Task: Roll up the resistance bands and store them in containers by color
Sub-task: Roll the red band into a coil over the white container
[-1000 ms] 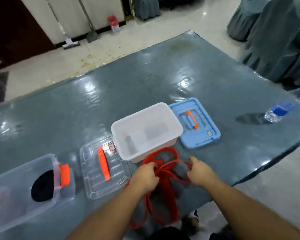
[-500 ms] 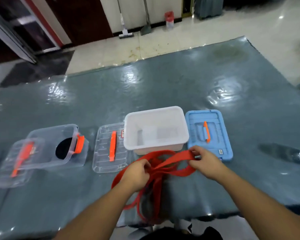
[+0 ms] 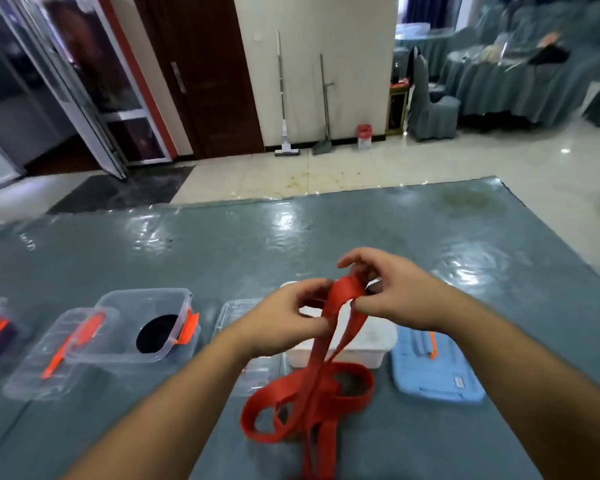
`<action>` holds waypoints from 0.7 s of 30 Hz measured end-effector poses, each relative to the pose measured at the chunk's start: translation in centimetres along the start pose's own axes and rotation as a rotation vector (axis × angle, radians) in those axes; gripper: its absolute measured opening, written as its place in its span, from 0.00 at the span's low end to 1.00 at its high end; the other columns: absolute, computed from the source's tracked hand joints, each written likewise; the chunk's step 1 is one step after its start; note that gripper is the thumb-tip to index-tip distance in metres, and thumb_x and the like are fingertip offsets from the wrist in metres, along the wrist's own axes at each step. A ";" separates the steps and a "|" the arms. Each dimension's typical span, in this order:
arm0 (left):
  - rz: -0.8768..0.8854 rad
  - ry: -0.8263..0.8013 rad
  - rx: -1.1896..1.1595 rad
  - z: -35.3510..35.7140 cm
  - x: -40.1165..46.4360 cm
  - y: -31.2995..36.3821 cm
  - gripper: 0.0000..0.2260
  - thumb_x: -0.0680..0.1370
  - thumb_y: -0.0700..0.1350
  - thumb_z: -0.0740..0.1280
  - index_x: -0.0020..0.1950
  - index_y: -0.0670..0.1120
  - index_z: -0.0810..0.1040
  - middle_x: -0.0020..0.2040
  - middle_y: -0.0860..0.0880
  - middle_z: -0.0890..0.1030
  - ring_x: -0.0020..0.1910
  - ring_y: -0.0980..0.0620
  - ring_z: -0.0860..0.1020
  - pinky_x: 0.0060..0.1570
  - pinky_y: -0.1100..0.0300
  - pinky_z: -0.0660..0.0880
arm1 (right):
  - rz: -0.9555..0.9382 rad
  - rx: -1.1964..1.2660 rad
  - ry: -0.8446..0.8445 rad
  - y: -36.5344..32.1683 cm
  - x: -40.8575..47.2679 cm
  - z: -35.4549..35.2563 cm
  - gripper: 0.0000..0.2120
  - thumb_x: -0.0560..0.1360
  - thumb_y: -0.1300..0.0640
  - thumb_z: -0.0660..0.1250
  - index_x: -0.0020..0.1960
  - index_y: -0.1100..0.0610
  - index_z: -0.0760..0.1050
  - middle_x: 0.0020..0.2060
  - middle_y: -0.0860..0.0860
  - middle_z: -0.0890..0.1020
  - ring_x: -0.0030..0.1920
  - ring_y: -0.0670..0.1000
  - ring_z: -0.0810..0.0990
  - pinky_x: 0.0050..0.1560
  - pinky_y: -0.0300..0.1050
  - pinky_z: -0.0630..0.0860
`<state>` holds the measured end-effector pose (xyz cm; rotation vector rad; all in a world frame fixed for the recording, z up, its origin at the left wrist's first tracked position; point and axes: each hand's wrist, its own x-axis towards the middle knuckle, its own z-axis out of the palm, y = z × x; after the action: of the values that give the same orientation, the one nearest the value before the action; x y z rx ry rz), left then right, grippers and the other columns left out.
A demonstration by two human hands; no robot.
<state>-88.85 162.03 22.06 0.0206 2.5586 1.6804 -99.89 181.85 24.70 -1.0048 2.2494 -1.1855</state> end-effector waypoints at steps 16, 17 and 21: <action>0.300 0.125 0.137 -9.9 -2.1 12.9 0.15 0.72 0.50 0.78 0.57 0.51 0.85 0.51 0.50 0.87 0.53 0.52 0.86 0.55 0.56 0.83 | -0.278 0.345 0.064 -10.5 0.2 -4.0 0.20 0.68 0.52 0.79 0.59 0.51 0.82 0.53 0.52 0.87 0.57 0.54 0.85 0.60 0.44 0.81; 0.303 0.126 0.024 -10.3 -2.3 13.3 0.14 0.73 0.48 0.78 0.58 0.49 0.85 0.52 0.48 0.87 0.53 0.50 0.86 0.53 0.57 0.83 | -0.298 0.396 0.101 -10.9 0.4 -4.0 0.17 0.71 0.51 0.76 0.60 0.50 0.83 0.55 0.52 0.87 0.59 0.52 0.85 0.61 0.43 0.80; 0.335 0.158 -0.272 -10.5 -2.2 14.8 0.12 0.75 0.39 0.75 0.58 0.42 0.83 0.51 0.43 0.87 0.51 0.48 0.87 0.50 0.60 0.81 | -0.340 0.619 0.068 -12.3 1.3 -2.6 0.23 0.76 0.37 0.70 0.63 0.50 0.84 0.60 0.55 0.86 0.63 0.54 0.84 0.63 0.45 0.79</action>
<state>-87.90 158.16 39.96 0.3295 2.5188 2.2226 -97.38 177.55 36.34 -1.1072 1.6025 -1.9217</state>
